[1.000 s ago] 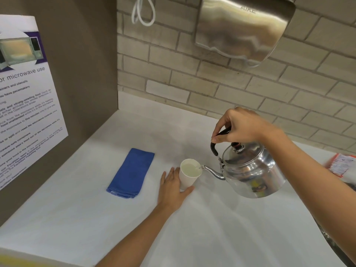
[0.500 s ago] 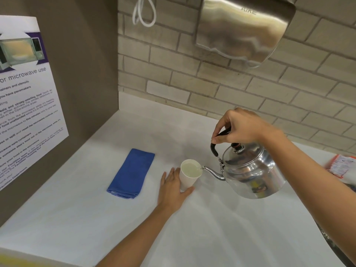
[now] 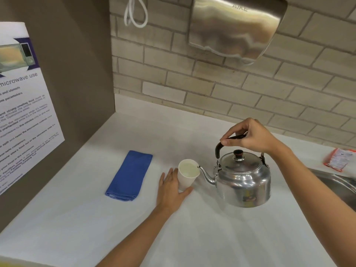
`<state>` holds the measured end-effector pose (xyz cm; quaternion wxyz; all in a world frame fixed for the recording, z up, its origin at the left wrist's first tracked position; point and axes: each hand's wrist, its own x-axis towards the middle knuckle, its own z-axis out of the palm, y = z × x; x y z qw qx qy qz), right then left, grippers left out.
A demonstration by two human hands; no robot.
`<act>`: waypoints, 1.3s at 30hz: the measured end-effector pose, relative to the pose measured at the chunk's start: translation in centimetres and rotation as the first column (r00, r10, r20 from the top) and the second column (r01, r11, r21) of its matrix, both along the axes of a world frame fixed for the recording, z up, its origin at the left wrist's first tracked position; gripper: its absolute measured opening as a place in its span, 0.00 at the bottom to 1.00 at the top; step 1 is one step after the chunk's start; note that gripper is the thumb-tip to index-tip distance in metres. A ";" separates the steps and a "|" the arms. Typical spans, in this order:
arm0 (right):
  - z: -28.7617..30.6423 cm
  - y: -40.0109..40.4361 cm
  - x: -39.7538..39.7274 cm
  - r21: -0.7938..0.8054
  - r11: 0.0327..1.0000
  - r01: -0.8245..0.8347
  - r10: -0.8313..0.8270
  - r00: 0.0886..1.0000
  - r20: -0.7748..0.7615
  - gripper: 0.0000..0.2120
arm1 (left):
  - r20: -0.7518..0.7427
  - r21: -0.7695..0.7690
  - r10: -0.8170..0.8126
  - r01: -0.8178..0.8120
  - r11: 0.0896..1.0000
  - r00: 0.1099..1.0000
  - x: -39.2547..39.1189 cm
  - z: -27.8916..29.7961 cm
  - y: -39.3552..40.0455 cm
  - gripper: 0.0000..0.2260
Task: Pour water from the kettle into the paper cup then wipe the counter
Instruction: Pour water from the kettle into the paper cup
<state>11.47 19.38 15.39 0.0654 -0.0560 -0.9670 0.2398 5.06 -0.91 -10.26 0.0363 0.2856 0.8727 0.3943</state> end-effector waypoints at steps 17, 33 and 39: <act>-4.0 6.9 -3.1 -0.326 0.892 0.313 -0.349 0.936 -0.055 0.11 | 0.009 0.041 0.015 -0.015 0.999 1.000 0.0 0.0 -0.1 0.39; -6.9 8.5 -3.9 -0.293 0.879 0.377 -0.400 0.916 -0.023 0.08 | 0.034 0.076 0.010 -0.012 0.997 0.999 0.1 0.4 -0.2 0.36; -7.1 8.2 -3.6 -0.285 0.889 0.360 -0.385 0.922 -0.036 0.09 | 0.042 0.072 0.001 -0.004 0.997 0.999 0.2 0.8 -0.3 0.36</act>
